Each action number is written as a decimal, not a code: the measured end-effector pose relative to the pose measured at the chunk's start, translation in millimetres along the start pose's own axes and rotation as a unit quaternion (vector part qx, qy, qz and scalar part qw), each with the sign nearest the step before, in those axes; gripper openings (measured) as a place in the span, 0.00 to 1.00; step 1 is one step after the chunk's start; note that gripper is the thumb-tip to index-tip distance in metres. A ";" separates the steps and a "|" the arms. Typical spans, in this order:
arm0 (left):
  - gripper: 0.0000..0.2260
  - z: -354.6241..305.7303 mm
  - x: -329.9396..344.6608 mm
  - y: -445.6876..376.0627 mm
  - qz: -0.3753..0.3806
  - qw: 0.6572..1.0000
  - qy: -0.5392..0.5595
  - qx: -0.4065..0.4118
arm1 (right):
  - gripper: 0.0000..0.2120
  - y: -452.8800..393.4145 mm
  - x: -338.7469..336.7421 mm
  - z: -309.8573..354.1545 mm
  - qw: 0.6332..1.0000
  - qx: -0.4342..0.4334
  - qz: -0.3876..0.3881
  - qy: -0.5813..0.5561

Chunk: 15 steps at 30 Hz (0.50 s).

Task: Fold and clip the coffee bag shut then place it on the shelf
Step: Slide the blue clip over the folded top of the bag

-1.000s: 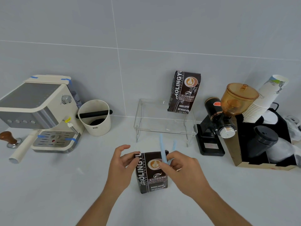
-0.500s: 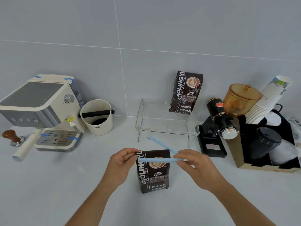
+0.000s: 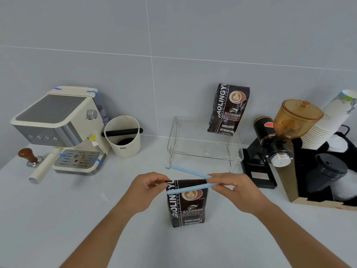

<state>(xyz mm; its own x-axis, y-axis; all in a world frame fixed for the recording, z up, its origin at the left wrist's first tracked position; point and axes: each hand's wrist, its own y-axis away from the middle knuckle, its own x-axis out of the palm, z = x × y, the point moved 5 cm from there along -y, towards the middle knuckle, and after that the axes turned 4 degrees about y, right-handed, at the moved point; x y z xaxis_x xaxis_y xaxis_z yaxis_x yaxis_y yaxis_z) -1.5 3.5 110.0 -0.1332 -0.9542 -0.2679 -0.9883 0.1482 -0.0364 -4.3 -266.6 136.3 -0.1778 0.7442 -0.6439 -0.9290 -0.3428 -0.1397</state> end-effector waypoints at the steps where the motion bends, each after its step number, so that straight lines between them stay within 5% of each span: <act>1: 0.15 -0.7 -0.6 0.8 -0.002 1.000 -0.008 0.002 | 0.17 -1.7 1.2 0.5 1.000 -0.001 0.005 0.000; 6: 0.14 -6.5 -6.0 1.8 0.001 0.997 -0.071 0.011 | 0.22 -7.3 5.2 0.5 0.999 0.008 0.032 0.010; 15: 0.14 -13.5 0.3 13.8 -0.021 0.996 -0.083 0.017 | 0.15 -6.6 20.0 -8.7 0.997 0.049 0.060 0.015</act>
<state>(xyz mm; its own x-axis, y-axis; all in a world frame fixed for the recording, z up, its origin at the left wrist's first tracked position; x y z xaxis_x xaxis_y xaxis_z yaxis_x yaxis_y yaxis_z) -16.2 1.8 122.4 -0.0741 -0.9044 -0.4203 -0.9892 0.1200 -0.0837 1.0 -254.4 117.9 -0.2814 0.6826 -0.6745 -0.9289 -0.3700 0.0131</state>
